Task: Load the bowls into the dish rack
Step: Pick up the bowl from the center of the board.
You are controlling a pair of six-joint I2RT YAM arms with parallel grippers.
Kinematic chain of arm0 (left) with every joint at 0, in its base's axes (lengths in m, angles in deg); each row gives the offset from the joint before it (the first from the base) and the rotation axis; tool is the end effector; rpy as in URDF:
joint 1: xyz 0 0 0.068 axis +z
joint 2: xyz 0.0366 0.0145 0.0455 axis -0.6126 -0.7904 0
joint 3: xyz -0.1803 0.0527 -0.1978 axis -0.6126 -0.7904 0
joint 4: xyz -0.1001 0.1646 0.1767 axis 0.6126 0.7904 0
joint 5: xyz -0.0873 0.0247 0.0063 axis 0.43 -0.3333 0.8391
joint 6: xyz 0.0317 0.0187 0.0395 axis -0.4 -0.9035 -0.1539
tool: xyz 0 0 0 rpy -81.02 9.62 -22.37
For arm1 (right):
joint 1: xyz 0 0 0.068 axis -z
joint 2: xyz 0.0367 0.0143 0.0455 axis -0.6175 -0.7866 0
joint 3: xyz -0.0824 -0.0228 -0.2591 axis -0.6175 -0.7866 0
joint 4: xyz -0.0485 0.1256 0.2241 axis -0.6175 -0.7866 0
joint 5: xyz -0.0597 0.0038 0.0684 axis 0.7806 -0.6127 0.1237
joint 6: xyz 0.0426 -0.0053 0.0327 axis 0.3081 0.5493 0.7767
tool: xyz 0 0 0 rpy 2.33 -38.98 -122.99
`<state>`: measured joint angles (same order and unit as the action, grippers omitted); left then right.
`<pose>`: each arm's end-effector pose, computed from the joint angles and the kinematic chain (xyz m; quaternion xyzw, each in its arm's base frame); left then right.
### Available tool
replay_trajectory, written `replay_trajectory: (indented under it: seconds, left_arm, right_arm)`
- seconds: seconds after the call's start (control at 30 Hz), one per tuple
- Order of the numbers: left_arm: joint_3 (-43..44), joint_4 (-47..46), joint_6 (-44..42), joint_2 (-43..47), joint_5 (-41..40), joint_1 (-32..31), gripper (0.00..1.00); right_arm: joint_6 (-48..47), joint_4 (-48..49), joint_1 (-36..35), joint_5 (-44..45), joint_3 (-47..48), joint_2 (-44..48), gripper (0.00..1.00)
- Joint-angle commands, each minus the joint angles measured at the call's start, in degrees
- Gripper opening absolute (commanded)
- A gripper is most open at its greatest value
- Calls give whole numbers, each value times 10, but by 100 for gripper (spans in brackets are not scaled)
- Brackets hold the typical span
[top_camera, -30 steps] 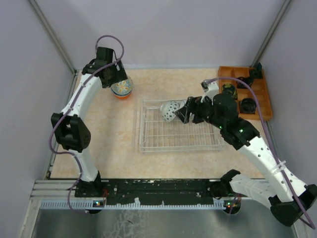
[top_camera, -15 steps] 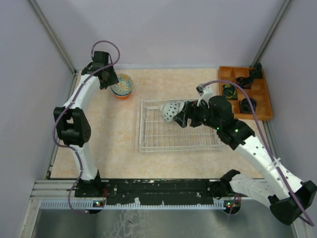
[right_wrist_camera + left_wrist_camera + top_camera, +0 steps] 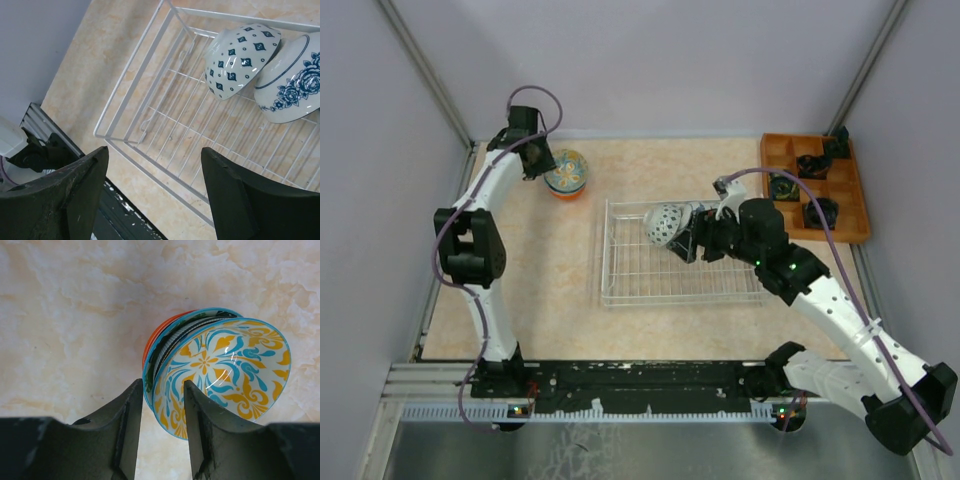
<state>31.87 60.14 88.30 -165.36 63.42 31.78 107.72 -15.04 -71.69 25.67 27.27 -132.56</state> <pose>0.4643 -0.0425 0.2787 -0.1488 0.9140 -0.0042 0.3774 0.1707 0.1227 0.3357 -0.1147 0.8241 0.3531 0.4278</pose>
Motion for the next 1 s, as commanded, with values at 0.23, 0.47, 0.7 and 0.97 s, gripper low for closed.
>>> replay_trajectory:
  seconds: [0.23,0.47,0.7,0.97]
  left_arm:
    - [16,-18,-8,-2,17,4,18]
    - [14,-7,-2,18,17,4,0]
    - [17,4,9,51,29,5,0]
    - [28,20,18,74,46,5,0]
  right_arm:
    - [17,46,4,-25,-10,12,74]
    - [22,59,4,-38,-17,7,74]
    - [29,71,4,-46,-23,3,73]
    - [24,75,4,-60,-1,-18,72]
